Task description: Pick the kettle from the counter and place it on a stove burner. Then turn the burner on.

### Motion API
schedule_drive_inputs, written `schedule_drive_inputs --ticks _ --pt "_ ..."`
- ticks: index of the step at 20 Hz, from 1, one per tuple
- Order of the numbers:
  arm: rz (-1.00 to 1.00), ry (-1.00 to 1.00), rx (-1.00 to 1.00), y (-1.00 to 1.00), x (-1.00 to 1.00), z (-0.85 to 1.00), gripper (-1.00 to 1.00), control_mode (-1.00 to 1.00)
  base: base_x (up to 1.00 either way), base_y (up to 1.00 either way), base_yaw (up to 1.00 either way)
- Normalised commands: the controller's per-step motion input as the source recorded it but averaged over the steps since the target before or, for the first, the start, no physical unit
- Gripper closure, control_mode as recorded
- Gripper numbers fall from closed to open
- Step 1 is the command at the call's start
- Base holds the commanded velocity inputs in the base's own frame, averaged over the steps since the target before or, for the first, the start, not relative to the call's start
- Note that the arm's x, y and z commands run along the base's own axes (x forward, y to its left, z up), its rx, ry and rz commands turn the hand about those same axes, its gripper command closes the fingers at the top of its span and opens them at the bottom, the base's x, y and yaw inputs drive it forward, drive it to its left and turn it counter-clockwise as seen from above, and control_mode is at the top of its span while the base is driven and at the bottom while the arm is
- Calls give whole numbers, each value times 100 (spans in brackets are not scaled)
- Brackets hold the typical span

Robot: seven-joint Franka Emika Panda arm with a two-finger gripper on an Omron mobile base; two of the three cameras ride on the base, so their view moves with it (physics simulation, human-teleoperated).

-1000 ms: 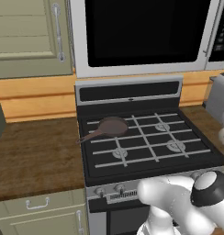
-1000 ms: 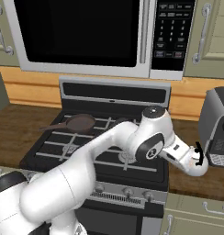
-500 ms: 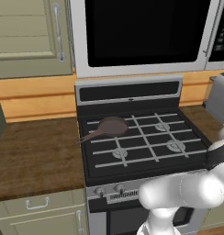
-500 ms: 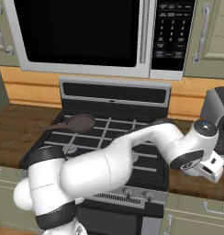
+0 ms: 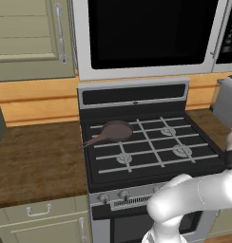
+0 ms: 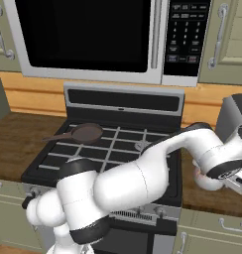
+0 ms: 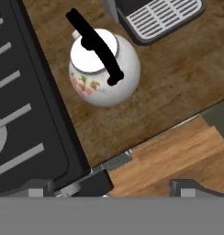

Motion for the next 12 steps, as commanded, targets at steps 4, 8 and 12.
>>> schedule_drive_inputs --ticks 4,8,12 --pt "2 -1 0 10 56 -18 -100 -100 0 0 0" --pt "4 0 -4 0 53 -27 -100 -100 0 0 0" --pt "3 0 -10 -3 34 -29 -100 -100 0 0 0"
